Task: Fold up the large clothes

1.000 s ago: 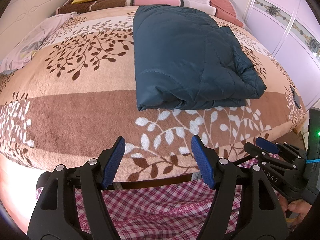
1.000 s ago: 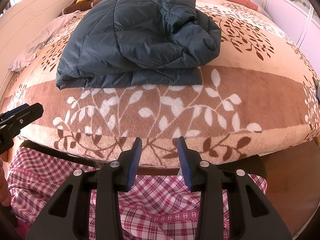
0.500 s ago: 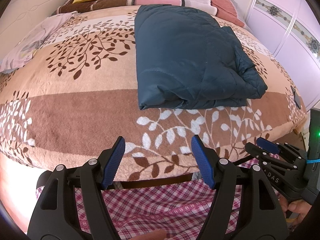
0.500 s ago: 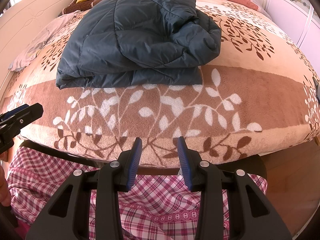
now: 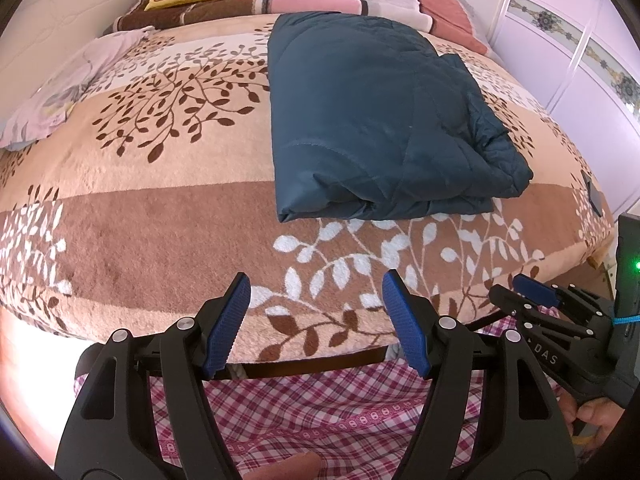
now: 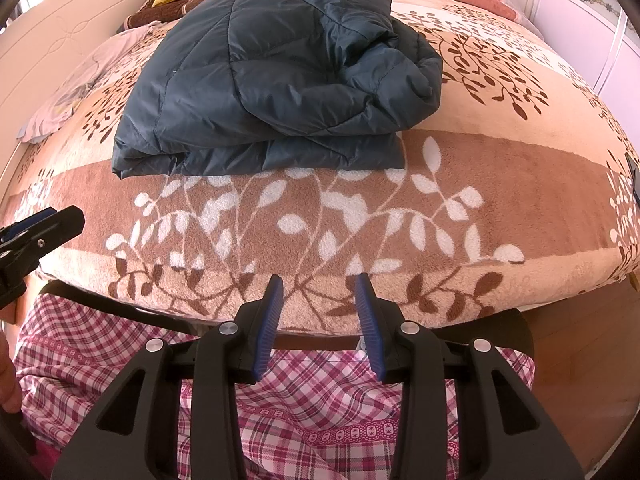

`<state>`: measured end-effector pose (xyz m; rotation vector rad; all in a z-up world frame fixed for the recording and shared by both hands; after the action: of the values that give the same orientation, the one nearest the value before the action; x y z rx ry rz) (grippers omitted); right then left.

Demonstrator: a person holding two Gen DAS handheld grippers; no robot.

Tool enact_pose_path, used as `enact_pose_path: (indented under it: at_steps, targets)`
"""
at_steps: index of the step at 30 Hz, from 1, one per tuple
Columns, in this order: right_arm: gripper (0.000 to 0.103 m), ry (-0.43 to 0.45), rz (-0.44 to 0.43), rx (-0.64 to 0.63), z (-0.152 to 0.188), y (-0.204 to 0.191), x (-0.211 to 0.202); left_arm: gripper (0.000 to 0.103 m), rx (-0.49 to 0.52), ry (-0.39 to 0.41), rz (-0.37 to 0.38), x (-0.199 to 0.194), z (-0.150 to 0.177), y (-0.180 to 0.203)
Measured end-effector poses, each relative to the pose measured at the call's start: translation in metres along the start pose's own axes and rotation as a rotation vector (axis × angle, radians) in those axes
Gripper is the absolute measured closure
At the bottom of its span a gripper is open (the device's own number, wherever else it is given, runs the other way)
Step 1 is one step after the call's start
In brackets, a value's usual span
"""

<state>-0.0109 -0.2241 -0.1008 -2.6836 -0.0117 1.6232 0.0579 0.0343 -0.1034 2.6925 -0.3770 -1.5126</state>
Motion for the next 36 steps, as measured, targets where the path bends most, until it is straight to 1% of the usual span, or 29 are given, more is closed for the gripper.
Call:
enact_pose_path:
  at_steps: [36]
  targets:
    - [0.065,-0.007,-0.003,-0.003,0.0019,0.0009,0.0007,0.035,0.030,-0.009,0.006,0.0023,0.0027,0.0075]
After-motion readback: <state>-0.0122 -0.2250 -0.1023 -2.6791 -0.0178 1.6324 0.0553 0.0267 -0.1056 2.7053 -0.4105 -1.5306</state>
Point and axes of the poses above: each gripper's, at about its wrist camera, not at the fingertips, and x roughly the way its jaws point, y to its right, z to its underside, the point moved 1 cm from there along x, roughly the way its jaws point, and after that the axes turned 6 degrees about -x, right-handed, at the moved point
